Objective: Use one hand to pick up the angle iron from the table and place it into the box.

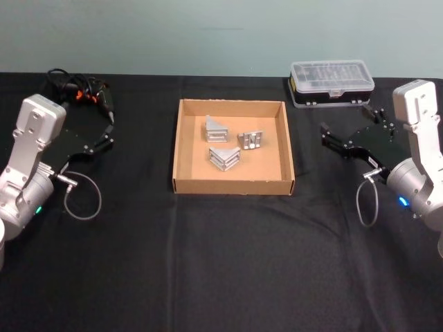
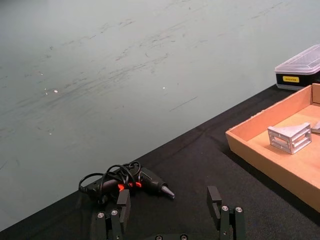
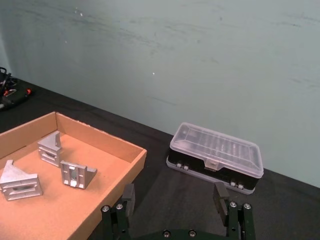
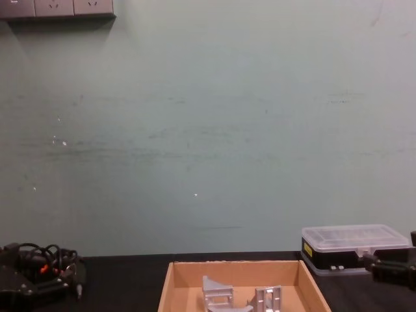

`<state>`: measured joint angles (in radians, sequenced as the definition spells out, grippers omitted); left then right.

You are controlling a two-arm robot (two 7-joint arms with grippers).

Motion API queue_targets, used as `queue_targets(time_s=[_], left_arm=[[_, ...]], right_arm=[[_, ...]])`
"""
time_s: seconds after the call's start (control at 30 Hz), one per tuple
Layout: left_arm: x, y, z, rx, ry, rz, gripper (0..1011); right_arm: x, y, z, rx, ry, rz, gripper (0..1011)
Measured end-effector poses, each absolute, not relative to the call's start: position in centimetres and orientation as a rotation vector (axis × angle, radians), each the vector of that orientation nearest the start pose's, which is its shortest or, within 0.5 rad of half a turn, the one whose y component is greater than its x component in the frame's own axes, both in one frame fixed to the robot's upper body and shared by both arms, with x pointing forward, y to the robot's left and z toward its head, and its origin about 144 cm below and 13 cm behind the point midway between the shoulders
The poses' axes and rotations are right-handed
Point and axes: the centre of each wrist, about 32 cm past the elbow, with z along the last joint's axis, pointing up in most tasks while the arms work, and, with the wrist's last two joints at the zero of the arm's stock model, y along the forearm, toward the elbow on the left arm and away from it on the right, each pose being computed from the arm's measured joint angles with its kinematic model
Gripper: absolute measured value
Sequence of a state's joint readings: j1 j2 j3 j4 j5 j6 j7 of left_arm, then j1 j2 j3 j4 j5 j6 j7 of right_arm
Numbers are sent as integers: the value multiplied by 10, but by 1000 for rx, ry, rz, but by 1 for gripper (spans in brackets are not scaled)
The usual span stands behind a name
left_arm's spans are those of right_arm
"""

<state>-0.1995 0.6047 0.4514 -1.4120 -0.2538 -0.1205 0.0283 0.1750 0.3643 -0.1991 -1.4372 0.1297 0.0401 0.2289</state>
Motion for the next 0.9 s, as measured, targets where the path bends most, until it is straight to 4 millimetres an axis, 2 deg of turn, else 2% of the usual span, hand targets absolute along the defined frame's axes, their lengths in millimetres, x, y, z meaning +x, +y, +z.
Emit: queue_targets(time_s=[0.9], left_arm=[[489,310,1140,305,-285,1248,1000]], right_arm=[[503,-290,1160,-247,-138,-1199,1000]])
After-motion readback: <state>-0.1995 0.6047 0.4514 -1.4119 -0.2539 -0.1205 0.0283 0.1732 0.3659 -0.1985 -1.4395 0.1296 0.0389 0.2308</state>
